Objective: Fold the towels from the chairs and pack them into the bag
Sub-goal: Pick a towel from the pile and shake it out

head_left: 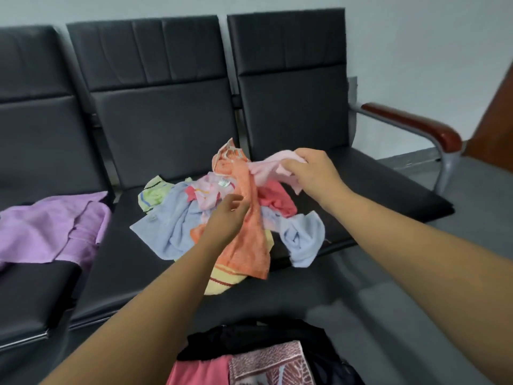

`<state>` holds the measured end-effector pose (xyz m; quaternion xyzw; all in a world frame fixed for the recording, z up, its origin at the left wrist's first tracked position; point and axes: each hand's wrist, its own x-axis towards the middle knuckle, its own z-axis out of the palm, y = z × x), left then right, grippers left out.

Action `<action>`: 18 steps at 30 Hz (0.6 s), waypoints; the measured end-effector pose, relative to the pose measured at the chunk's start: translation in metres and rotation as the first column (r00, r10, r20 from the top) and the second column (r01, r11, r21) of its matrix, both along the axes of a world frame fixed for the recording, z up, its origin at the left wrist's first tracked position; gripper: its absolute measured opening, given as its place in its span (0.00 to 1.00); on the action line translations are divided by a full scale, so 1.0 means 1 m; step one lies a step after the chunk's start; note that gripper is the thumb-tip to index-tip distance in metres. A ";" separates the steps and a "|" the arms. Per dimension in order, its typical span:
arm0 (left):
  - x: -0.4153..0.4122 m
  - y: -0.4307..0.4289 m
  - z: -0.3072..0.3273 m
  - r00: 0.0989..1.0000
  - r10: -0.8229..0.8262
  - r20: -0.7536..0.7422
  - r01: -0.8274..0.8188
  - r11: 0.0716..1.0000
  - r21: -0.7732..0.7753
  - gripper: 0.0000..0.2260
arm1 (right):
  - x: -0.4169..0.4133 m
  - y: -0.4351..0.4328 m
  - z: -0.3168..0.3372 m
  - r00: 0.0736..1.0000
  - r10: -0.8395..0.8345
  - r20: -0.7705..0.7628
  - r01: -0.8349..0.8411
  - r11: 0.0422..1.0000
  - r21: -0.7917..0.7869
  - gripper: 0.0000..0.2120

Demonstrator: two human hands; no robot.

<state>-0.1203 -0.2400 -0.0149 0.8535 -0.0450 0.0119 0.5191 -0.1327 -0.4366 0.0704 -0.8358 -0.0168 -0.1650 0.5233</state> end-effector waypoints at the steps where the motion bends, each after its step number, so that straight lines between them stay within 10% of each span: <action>1: -0.003 -0.002 0.012 1.000 -0.022 0.008 0.023 0.993 -0.112 0.19 | -0.007 0.002 0.010 0.998 0.056 0.006 -0.056 0.996 0.067 0.13; 6: -0.035 -0.003 0.089 0.934 -0.279 0.224 0.329 0.916 -0.231 0.35 | -0.066 0.009 0.076 0.959 0.280 0.053 -0.285 0.945 0.162 0.10; 13: -0.089 0.014 0.167 0.930 -0.243 0.277 0.198 0.963 0.180 0.06 | -0.114 0.018 0.134 0.956 0.258 0.139 -0.282 0.938 0.200 0.10; 18: -0.123 0.036 0.222 0.912 -0.188 0.363 0.252 0.958 -0.138 0.09 | -0.132 0.022 0.161 0.939 0.280 0.199 -0.341 0.837 0.427 0.11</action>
